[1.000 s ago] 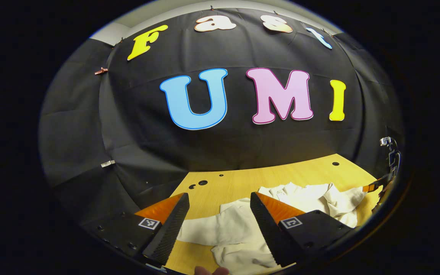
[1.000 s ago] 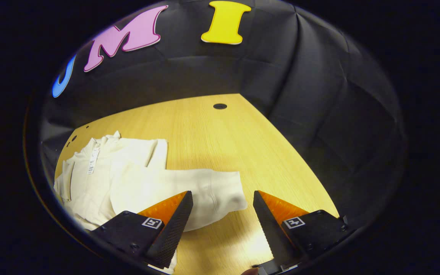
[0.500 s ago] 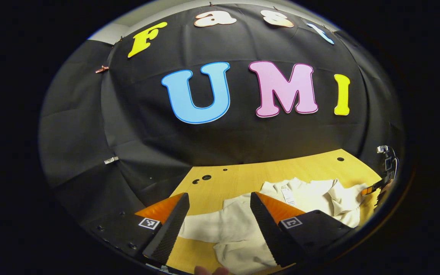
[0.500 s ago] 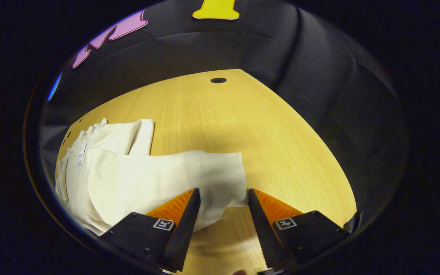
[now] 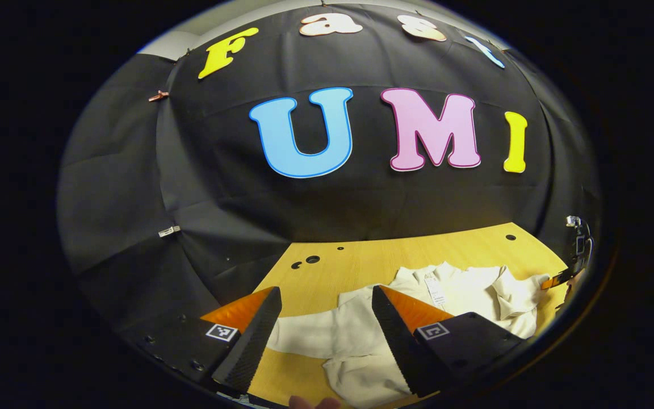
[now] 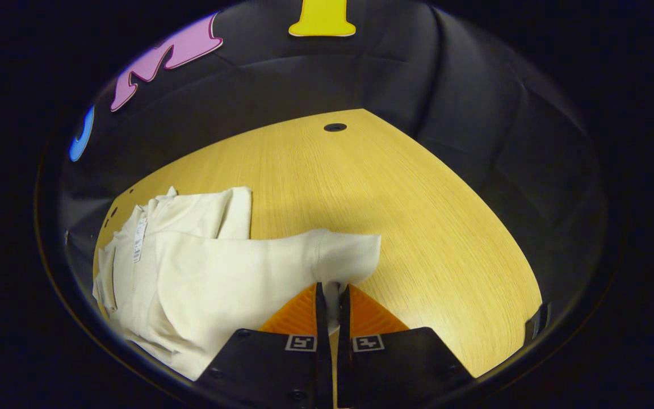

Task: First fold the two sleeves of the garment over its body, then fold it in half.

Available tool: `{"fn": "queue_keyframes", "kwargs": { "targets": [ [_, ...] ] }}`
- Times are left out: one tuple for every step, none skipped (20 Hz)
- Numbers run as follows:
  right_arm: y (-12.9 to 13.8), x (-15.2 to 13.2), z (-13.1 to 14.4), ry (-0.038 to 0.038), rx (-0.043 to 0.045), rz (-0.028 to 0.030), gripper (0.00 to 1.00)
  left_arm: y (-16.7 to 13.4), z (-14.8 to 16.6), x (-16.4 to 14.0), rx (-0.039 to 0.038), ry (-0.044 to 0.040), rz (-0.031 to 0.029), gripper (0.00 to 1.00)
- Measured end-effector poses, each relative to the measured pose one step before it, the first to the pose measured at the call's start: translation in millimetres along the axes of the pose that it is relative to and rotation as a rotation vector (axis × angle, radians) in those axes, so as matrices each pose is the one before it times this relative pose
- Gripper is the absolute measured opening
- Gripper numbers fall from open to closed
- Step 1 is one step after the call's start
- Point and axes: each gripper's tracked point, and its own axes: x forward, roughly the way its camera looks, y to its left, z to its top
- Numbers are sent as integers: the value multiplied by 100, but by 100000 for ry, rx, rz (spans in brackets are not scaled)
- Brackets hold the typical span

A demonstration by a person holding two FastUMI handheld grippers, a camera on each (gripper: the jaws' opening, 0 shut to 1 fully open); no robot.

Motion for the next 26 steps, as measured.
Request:
{"fn": "queue_keyframes", "kwargs": {
  "targets": [
    [722,-614,559,-1953,1390,1583,8,165,-21,22,-535,-470,-213,99],
    [776,-738,752,-2350,1037,1786,8,269,69,61,-281,-353,-272,99],
    [868,-772,714,-2354,130,2006,8,193,-69,-22,-68,-449,-354,99],
    [1019,-724,692,-2003,-672,2206,8,241,154,67,-70,-526,-360,99],
    [949,-756,695,-1988,-1156,1693,8,208,-80,74,-200,-399,-500,99],
    [1156,-651,617,-1980,-1009,1815,8,280,108,65,-355,-378,-471,99],
    [1149,-601,509,-2096,-864,1541,8,192,57,124,-357,-325,-644,99],
    [1322,-648,554,-1670,-587,1746,8,199,-138,63,-236,-221,-532,99],
    [1225,-515,373,-1637,-435,1532,8,272,-89,-13,-257,-216,-625,99],
    [1207,-525,342,-1332,-630,1079,8,299,73,8,-316,-304,-576,99],
    [1233,-531,297,-1259,-607,1329,8,234,-82,-22,-232,-238,-616,99],
    [1258,-573,149,-1086,-739,1094,8,337,-17,-36,-138,-326,-395,98],
    [1482,-476,136,-1053,-563,1347,8,369,-195,-68,-82,-389,-518,98],
    [1397,-295,53,-872,-763,797,8,375,6,-19,-115,-130,-537,98],
    [1309,-264,8,-731,-338,1118,8,473,-85,-92,-147,-91,-257,98],
    [1347,-298,71,-803,-159,802,8,433,-200,-76,-358,-204,-275,98],
    [1394,-274,-76,-746,33,1255,8,358,-205,-145,-365,-181,-254,99],
    [1511,-260,-130,-604,-110,1375,8,448,-56,-164,-407,-175,-284,99],
    [1415,189,-48,-448,-710,1301,8,502,-299,-103,-269,-13,-179,98],
    [1544,-14,-305,220,-561,1770,8,538,-141,-154,-304,-5,-40,98],
    [1664,-80,-386,221,-443,1864,8,573,-259,-226,-310,7,122,99],
    [1604,138,-347,488,-503,2000,8,654,-168,-181,-362,239,378,99],
    [1542,170,-424,682,-749,2084,8,464,-399,-194,-382,346,429,99],
    [1448,238,-534,790,-1090,1839,8,587,-139,-227,-517,213,639,99],
    [1434,384,-679,1502,-1294,1923,8,515,-317,-271,-580,138,317,99],
    [1291,597,-829,1785,-689,1718,8,509,-196,-247,-421,119,543,99]
  ]
}}
